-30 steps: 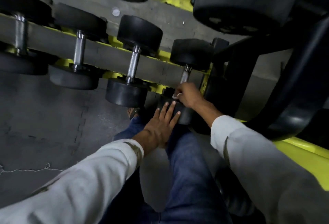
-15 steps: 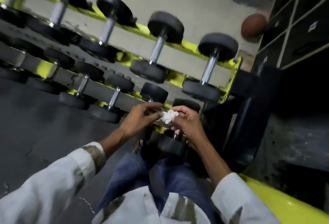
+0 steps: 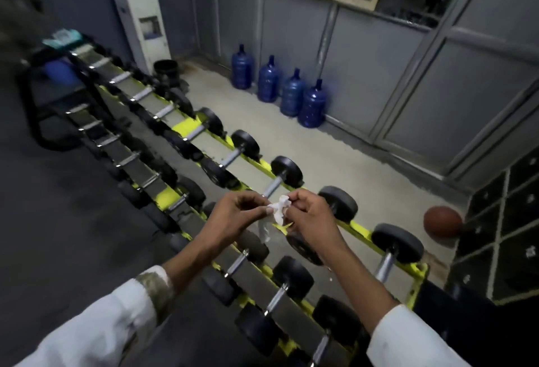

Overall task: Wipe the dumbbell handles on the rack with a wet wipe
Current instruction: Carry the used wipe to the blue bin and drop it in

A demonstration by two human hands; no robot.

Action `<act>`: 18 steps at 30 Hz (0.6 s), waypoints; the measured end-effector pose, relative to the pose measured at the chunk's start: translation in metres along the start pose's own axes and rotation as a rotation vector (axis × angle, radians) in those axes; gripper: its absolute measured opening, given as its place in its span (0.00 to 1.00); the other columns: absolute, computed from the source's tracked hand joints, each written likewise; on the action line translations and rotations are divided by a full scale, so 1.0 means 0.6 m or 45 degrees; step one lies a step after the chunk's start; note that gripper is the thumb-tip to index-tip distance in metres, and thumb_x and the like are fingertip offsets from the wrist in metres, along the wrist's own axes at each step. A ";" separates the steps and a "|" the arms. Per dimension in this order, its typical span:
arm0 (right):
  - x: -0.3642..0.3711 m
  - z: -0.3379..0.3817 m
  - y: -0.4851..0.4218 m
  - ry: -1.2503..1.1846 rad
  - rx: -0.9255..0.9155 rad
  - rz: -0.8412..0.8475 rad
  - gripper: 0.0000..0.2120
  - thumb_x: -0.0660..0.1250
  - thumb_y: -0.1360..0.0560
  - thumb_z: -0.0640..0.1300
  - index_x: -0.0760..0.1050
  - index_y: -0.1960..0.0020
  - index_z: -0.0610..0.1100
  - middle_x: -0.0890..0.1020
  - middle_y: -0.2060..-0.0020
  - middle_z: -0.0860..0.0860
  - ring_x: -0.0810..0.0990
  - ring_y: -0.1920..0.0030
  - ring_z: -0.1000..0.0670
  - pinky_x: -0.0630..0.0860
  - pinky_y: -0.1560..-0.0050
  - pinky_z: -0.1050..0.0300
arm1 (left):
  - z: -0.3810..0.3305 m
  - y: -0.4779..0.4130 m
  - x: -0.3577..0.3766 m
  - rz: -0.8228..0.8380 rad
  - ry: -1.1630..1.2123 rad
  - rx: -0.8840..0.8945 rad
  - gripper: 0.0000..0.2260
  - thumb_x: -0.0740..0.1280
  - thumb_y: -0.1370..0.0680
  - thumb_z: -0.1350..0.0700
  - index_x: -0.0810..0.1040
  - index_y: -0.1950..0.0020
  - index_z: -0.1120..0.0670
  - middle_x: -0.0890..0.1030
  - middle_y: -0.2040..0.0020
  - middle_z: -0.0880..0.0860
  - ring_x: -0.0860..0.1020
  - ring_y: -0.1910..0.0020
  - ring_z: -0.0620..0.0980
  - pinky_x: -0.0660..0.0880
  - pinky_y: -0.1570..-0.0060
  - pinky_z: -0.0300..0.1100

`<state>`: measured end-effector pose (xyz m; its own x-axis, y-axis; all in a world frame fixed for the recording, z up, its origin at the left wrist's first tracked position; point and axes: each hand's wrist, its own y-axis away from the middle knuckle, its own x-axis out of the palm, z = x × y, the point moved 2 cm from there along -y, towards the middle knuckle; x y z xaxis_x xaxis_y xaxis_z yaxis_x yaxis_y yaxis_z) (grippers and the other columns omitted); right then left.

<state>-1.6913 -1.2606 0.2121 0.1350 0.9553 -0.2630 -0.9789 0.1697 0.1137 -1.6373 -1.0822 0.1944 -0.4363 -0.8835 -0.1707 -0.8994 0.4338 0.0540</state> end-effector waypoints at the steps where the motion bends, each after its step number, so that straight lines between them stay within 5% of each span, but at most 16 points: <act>1: 0.024 0.021 -0.016 0.005 -0.011 0.019 0.06 0.66 0.22 0.35 0.79 0.49 0.43 0.85 0.60 0.43 0.82 0.63 0.46 0.81 0.59 0.47 | -0.003 0.000 -0.033 -0.030 0.003 0.003 0.04 0.76 0.23 0.59 0.86 0.52 0.59 0.85 0.63 0.47 0.80 0.66 0.40 0.75 0.61 0.36; 4: 0.108 0.086 -0.059 -0.128 -0.016 0.055 0.05 0.64 0.19 0.37 0.77 0.45 0.41 0.84 0.58 0.40 0.83 0.62 0.42 0.79 0.59 0.45 | -0.008 -0.006 -0.138 -0.147 -0.028 0.042 0.03 0.76 0.23 0.59 0.85 0.55 0.58 0.85 0.63 0.49 0.79 0.66 0.43 0.74 0.62 0.41; 9: 0.290 0.187 -0.129 -0.082 -0.162 0.235 0.14 0.74 0.25 0.39 0.77 0.42 0.45 0.85 0.56 0.48 0.84 0.59 0.50 0.81 0.61 0.49 | -0.007 -0.021 -0.339 -0.371 -0.020 0.076 0.03 0.77 0.25 0.57 0.85 0.57 0.55 0.85 0.64 0.53 0.77 0.67 0.48 0.74 0.62 0.45; 18: 0.539 0.328 -0.281 -0.016 -0.362 0.133 0.10 0.65 0.24 0.30 0.77 0.49 0.43 0.84 0.61 0.45 0.85 0.62 0.40 0.83 0.60 0.41 | -0.021 -0.035 -0.641 -0.621 0.114 0.084 0.03 0.75 0.23 0.62 0.85 0.55 0.61 0.84 0.61 0.62 0.79 0.64 0.50 0.76 0.61 0.44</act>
<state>-1.4525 -0.9326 0.2963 0.0315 0.9672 -0.2520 -0.9910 -0.0027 -0.1340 -1.4509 -0.7536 0.2714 0.0312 -0.9967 -0.0752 -0.9969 -0.0256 -0.0741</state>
